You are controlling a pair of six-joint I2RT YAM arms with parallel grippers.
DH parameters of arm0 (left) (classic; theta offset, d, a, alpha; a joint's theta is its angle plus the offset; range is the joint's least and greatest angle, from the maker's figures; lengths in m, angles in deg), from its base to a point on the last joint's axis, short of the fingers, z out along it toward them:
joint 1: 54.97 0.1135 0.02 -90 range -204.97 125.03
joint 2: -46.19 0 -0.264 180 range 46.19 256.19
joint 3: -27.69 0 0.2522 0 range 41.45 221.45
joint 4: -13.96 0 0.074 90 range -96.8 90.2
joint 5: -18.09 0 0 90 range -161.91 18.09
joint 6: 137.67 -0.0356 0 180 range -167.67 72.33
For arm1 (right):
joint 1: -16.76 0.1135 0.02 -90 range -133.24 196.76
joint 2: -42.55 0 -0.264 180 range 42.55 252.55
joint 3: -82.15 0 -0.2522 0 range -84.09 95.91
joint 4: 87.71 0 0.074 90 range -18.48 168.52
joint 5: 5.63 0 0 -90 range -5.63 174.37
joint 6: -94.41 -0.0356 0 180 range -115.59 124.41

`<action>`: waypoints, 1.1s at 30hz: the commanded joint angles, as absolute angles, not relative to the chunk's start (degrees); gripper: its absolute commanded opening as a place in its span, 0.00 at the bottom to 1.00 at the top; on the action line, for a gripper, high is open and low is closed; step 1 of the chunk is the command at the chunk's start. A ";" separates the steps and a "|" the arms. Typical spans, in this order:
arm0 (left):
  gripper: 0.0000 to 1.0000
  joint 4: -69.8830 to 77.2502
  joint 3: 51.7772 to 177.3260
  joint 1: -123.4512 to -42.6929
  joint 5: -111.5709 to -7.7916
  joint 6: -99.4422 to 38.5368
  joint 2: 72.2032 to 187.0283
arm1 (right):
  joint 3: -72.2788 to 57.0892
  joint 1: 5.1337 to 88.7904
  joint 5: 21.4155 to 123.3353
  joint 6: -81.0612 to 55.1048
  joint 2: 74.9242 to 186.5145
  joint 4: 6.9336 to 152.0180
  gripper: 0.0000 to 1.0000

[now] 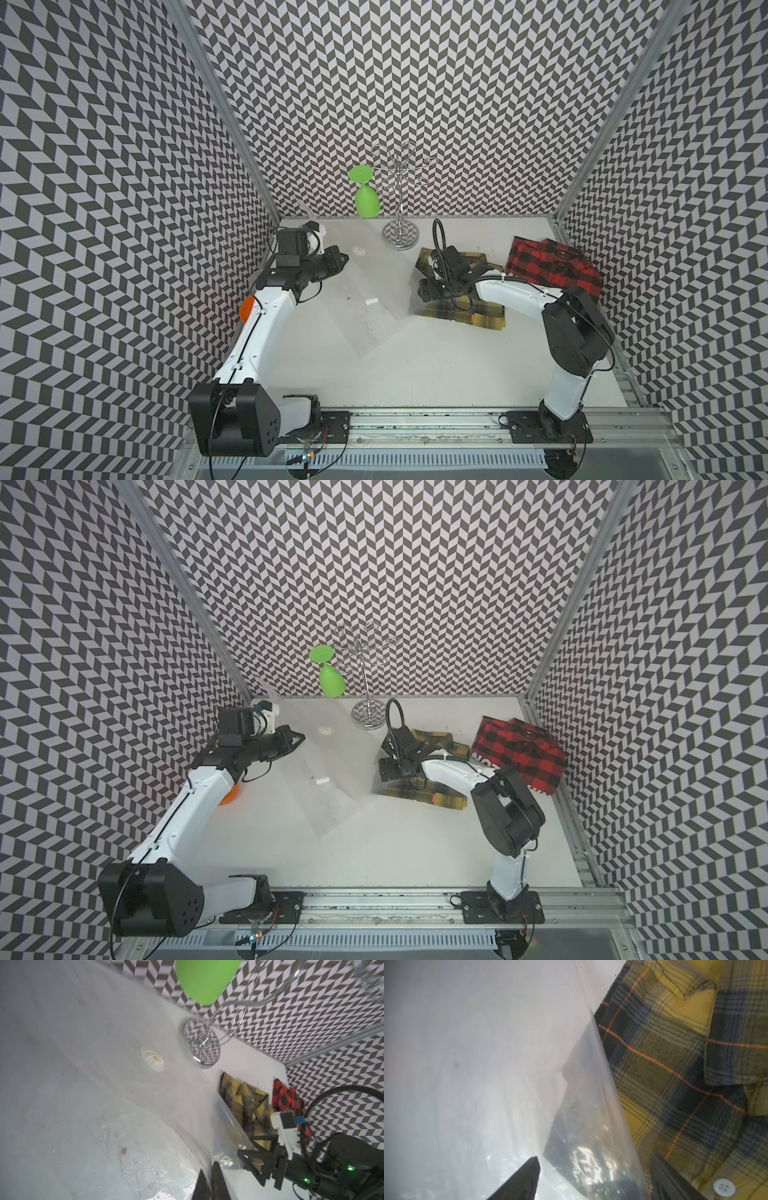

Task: Place the folded shirt into the vacuum bag
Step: Adjust the vacuum bag at the center of the board.

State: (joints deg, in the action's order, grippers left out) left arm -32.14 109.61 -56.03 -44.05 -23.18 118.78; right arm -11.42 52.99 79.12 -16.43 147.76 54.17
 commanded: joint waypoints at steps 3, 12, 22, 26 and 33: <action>0.00 -41.62 121.52 -57.58 -42.73 -26.05 118.13 | -6.81 56.70 78.48 -16.69 151.26 54.91 0.84; 0.00 -42.91 148.06 -72.23 -44.82 -31.06 130.52 | -5.30 67.64 73.44 -28.31 149.50 61.85 0.84; 0.02 -48.63 140.03 -88.74 -48.58 -33.08 131.51 | -26.61 61.03 73.86 -30.67 128.49 61.24 0.84; 0.03 -47.46 133.17 -91.84 -48.68 -33.65 130.19 | -35.18 49.97 69.12 -30.25 120.20 59.29 0.84; 0.05 -43.75 129.37 -98.23 -48.60 -34.42 134.58 | -41.83 36.43 62.17 -28.87 116.56 58.29 0.86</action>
